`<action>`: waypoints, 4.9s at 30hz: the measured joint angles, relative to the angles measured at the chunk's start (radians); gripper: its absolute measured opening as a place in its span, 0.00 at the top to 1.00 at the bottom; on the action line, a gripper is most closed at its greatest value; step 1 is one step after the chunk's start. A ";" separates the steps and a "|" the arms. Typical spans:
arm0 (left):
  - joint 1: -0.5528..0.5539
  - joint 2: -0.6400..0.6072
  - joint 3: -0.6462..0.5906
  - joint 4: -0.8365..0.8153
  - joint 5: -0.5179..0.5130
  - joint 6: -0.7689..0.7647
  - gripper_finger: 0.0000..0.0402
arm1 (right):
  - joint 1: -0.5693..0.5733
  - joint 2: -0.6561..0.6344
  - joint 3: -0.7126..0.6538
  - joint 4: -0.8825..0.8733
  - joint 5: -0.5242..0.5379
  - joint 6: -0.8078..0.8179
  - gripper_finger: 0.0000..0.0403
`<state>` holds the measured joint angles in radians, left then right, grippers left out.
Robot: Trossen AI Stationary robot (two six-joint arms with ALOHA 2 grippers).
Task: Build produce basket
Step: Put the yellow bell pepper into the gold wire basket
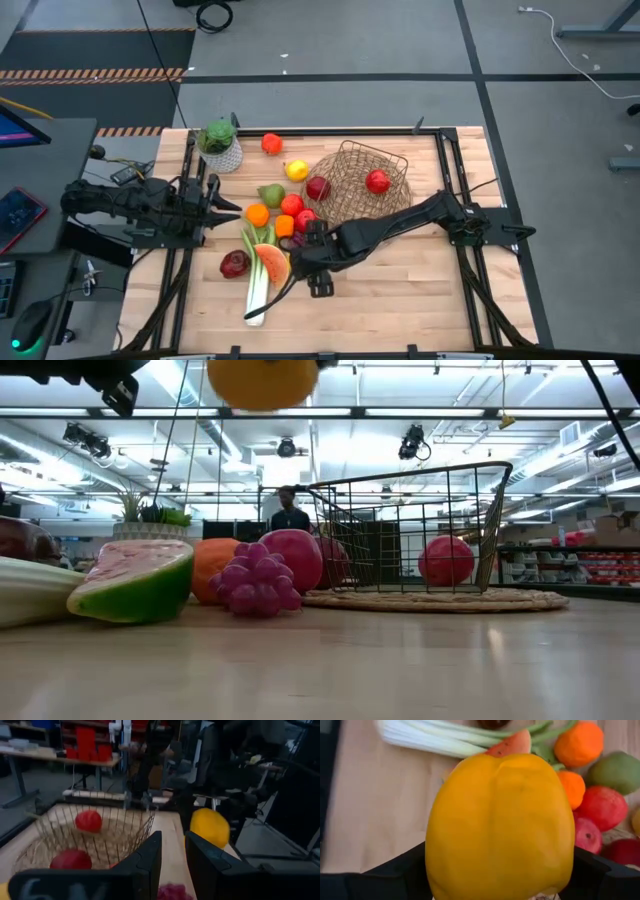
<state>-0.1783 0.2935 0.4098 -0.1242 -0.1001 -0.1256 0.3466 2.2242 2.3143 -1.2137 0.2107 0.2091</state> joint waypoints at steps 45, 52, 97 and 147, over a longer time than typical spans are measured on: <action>-0.021 0.674 -0.116 0.883 -0.060 0.276 0.69 | -0.061 -0.541 -0.728 0.391 0.105 0.051 0.21; -0.021 0.709 -0.115 0.981 -0.061 0.269 0.69 | -0.062 -0.753 -1.003 0.632 0.102 0.046 0.20; -0.024 0.790 -0.083 1.037 -0.045 0.025 0.74 | 0.070 -0.686 -1.350 1.385 0.431 -0.247 0.20; 0.009 1.038 0.218 0.759 -0.107 -0.092 0.01 | 0.180 -0.447 -1.347 1.901 1.041 -1.235 0.20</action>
<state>-0.1698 1.3314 0.6279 0.6352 -0.2068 -0.2175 0.5270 1.7771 0.9673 0.6877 1.2521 -1.0261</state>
